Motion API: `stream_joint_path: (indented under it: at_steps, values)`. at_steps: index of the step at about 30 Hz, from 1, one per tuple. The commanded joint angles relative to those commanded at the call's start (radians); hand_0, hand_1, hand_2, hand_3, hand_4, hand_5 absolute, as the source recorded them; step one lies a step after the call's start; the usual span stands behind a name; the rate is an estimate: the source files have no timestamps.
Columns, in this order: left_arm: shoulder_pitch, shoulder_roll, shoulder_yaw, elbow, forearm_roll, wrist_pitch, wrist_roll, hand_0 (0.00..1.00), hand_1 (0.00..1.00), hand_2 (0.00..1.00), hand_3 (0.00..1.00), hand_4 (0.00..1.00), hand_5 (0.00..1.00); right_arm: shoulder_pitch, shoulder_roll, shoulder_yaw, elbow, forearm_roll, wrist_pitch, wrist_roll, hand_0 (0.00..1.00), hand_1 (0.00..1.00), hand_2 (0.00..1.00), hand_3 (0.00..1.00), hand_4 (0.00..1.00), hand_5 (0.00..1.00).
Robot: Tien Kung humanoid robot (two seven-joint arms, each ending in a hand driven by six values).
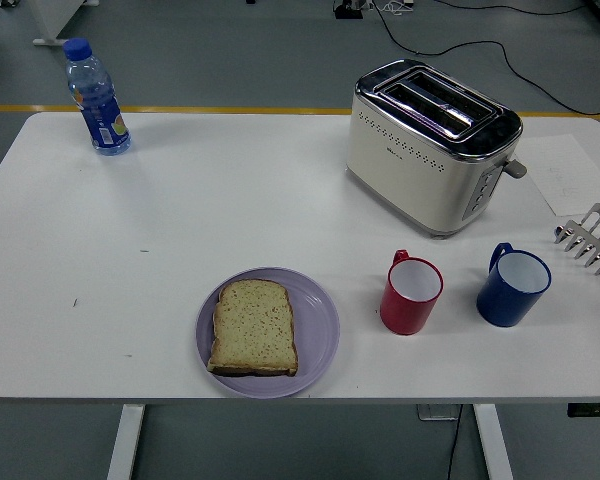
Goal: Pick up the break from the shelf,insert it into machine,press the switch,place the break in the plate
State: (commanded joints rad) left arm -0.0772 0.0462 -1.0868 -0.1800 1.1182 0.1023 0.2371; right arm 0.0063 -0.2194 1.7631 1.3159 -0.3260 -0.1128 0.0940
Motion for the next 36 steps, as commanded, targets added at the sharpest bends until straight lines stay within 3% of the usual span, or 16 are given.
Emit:
stream_joint_path:
  at_steps: [20, 36]
  values:
    - [0.018, 0.001, -0.027, 0.000, 0.050, -0.006, 0.008, 0.688, 0.696, 0.687, 0.563, 0.279, 0.835, -0.016, 0.014, 0.001, -0.007, -0.007, -0.001, 0.005, 0.704, 0.636, 0.649, 0.596, 0.449, 0.353]
    - [0.014, 0.000, -0.007, 0.000, 0.015, -0.002, 0.001, 0.688, 0.696, 0.687, 0.563, 0.280, 0.837, -0.011, 0.018, 0.011, -0.007, -0.005, -0.006, 0.007, 0.701, 0.632, 0.642, 0.592, 0.446, 0.352]
